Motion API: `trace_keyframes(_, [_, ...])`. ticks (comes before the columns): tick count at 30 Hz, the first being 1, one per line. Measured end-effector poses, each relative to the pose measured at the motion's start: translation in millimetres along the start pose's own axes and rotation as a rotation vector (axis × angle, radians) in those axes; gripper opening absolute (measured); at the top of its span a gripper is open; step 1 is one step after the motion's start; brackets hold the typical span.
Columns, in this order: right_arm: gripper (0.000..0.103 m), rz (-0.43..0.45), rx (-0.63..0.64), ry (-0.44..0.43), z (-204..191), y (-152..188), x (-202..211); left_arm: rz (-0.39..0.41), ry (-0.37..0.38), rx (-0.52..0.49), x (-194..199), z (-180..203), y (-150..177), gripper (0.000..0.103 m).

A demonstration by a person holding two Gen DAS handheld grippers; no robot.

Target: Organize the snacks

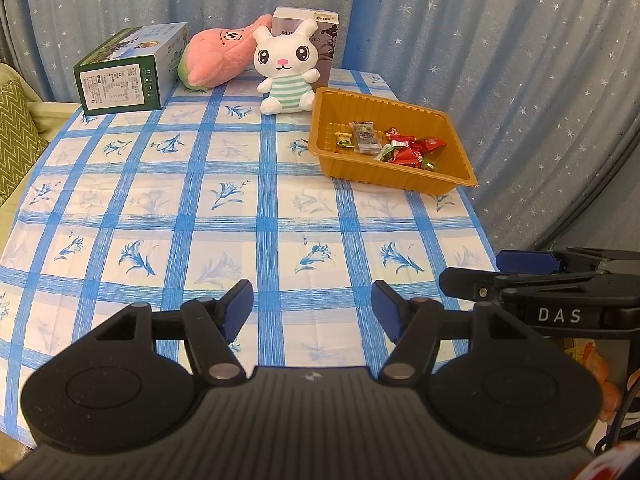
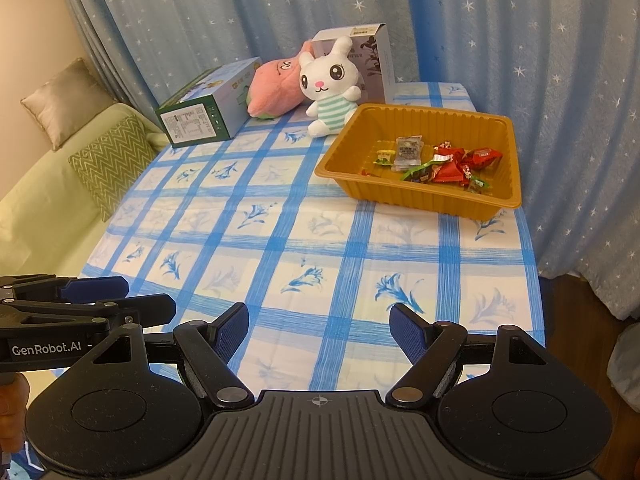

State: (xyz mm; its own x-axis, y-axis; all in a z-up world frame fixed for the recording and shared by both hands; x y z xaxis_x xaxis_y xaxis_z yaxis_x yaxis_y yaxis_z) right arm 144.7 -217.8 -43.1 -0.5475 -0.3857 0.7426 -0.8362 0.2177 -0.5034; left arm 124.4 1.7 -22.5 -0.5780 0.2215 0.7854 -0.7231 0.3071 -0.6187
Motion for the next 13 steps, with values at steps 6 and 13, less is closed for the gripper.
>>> trace_keyframes(6, [0.077,0.001,-0.002,0.001,-0.4,-1.6,0.0,0.002,-0.002,0.001,0.0,-0.5,-0.2,0.063])
trace_keyframes(13, [0.077,-0.002,-0.005,-0.003,0.0,-4.3,-0.5,-0.011,0.006,0.012,-8.1,0.1,-4.2,0.063])
Point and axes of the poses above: each gripper's, at about its wrist camera, not at the fingertips, and x roughly against the way its jaws point, z to its right, y to its underside, the point moved 4 cm from there along -x, roughly the way its jaws point, and after that the axes turned 15 degrees about -x, right-handed, at the moved point
